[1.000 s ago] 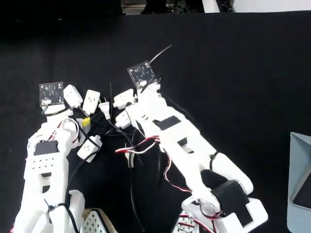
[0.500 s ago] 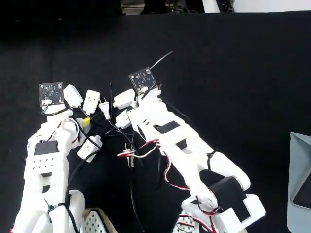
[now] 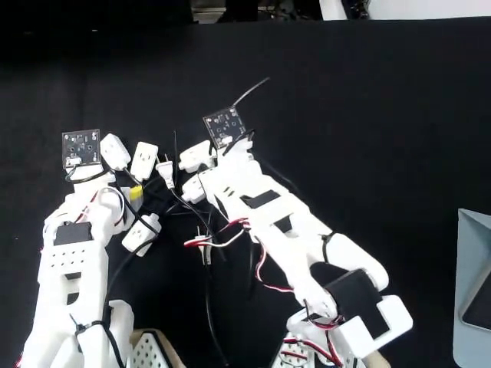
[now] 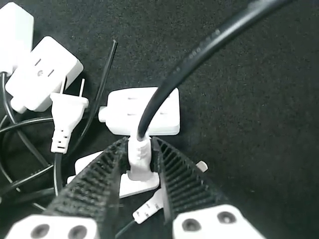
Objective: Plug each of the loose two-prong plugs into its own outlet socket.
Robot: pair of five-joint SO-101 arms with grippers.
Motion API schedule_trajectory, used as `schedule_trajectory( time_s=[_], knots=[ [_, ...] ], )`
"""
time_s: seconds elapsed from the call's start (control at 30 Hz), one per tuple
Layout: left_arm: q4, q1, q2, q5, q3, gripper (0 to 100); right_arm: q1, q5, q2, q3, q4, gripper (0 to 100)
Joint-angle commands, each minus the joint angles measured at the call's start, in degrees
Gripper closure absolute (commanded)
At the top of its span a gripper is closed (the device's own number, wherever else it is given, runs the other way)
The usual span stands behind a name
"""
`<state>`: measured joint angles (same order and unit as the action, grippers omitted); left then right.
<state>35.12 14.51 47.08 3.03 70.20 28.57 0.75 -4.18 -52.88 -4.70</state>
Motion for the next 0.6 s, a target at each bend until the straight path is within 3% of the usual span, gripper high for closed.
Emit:
schedule_trajectory(
  time_s=[0.0, 0.3, 0.57],
  knots=[
    [-1.1, 0.6, 1.2, -0.5, -0.1, 73, 0.6, -2.1, -1.5, -1.5, 0.2, 98.7],
    [-1.1, 0.6, 1.2, -0.5, -0.1, 73, 0.6, -3.8, -6.9, -7.0, 0.1, 98.7],
    [-1.1, 0.6, 1.2, -0.5, -0.1, 73, 2.5, -8.2, -2.1, -4.4, 0.1, 98.7]
  ],
)
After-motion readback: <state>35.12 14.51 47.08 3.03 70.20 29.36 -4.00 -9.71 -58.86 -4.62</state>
